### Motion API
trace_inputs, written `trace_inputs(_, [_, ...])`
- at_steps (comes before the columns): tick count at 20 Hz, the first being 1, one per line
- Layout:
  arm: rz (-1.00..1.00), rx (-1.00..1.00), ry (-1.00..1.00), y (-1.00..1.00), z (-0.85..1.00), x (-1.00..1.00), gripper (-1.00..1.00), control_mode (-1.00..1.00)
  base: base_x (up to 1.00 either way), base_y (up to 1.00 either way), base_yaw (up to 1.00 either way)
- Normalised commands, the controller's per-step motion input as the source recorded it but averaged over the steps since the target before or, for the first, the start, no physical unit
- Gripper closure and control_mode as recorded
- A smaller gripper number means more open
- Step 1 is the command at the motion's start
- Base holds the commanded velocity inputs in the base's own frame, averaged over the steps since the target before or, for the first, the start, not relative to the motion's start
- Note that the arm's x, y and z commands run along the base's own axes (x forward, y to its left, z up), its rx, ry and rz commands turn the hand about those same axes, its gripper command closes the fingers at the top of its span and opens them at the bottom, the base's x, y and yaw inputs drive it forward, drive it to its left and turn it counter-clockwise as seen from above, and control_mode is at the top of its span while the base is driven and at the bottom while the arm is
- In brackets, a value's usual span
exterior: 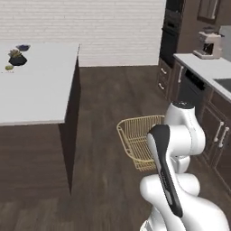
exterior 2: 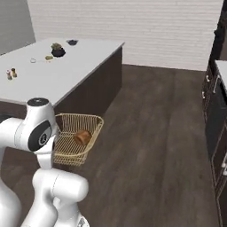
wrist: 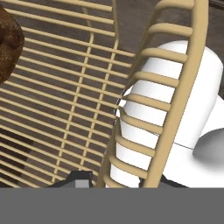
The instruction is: Open the cabinet, pick up the bread from the cabinet and place it in the basket. Then move the basket to the dining counter.
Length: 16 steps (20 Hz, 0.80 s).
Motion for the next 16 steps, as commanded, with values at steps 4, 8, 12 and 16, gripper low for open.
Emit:
trace_inputs(4, [0.0, 0.0, 0.0, 0.0, 0.0, 0.0, 1.0, 1.0, 1.0, 0.33, 0.51])
trace_inputs(8, [0.0, 0.0, 0.0, 0.0, 0.0, 0.0, 1.0, 1.0, 1.0, 0.39, 0.23])
trace_inputs(12, [0.0, 0.0, 0.0, 0.0, 0.0, 0.0, 1.0, 1.0, 0.91, 0.9, 0.26])
trace_inputs(16, [0.0, 0.0, 0.0, 0.0, 0.0, 0.0, 1.0, 1.0, 0.05, 0.96, 0.34])
